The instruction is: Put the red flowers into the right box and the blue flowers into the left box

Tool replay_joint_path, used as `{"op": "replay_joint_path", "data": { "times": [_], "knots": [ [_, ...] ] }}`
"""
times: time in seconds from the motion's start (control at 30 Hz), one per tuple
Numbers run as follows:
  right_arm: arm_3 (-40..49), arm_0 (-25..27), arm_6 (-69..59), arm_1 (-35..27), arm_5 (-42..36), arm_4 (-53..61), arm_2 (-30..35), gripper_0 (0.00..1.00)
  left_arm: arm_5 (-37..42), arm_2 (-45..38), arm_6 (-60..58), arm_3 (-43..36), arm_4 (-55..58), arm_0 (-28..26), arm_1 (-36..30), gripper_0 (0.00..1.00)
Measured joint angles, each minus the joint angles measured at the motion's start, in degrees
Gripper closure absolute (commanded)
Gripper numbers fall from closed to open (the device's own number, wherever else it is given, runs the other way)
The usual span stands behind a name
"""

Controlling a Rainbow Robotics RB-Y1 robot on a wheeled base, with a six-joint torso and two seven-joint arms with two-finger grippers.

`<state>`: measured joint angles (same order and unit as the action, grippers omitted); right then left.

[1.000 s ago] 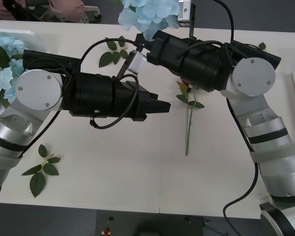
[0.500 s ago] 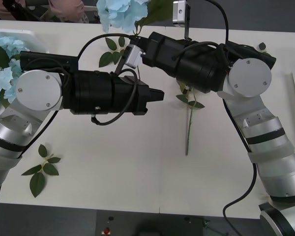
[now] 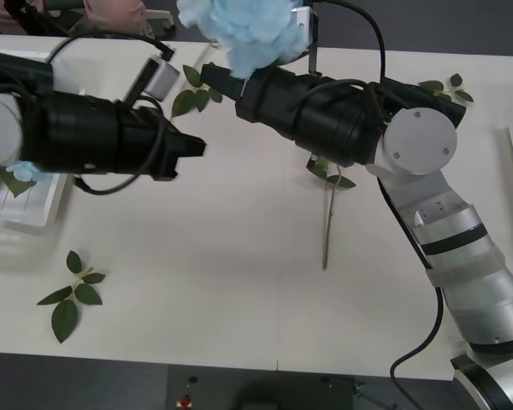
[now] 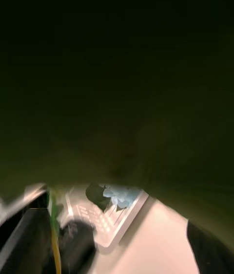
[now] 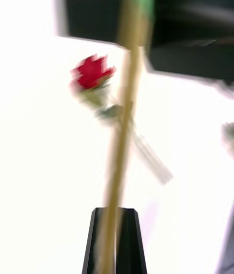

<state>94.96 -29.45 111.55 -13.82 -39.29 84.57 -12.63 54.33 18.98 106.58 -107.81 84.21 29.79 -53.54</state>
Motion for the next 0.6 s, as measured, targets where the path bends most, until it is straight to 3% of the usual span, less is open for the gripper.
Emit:
{"op": "replay_joint_path", "data": {
  "times": [0.13, 0.23, 0.3, 0.4, 0.53, 0.6],
  "knots": [
    [0.02, -0.21, -5.51, -5.80, -5.47, 0.48, -1.42, 0.05, 3.28, -0.15, 0.19, -2.72, 2.46, 0.52, -19.43, 1.00],
    [0.03, -1.99, -22.57, -12.63, -13.67, -2.88, -3.06, 0.05, 10.31, -1.62, 1.50, -2.74, -2.95, 0.49, -32.34, 1.00],
    [0.03, -4.47, -35.90, -17.06, -21.49, -7.02, -3.66, 0.05, 12.41, -2.74, 3.91, -1.35, -10.83, 0.11, -37.23, 1.00],
    [0.04, -9.92, -50.81, -21.25, -36.85, -16.09, -3.67, 0.04, 13.21, -3.65, 6.86, 3.31, -25.28, -2.03, -37.45, 1.00],
    [-0.24, -17.00, -59.81, -22.69, -46.18, -24.72, -4.80, 0.05, 10.54, -3.65, 6.88, 10.33, -41.11, -7.83, -30.87, 1.00],
    [-1.67, -20.13, -62.07, -22.55, -48.85, -28.07, -7.11, 0.05, 4.18, -2.84, 6.88, 14.64, -46.42, -11.07, -27.22, 1.00]
  ]
}}
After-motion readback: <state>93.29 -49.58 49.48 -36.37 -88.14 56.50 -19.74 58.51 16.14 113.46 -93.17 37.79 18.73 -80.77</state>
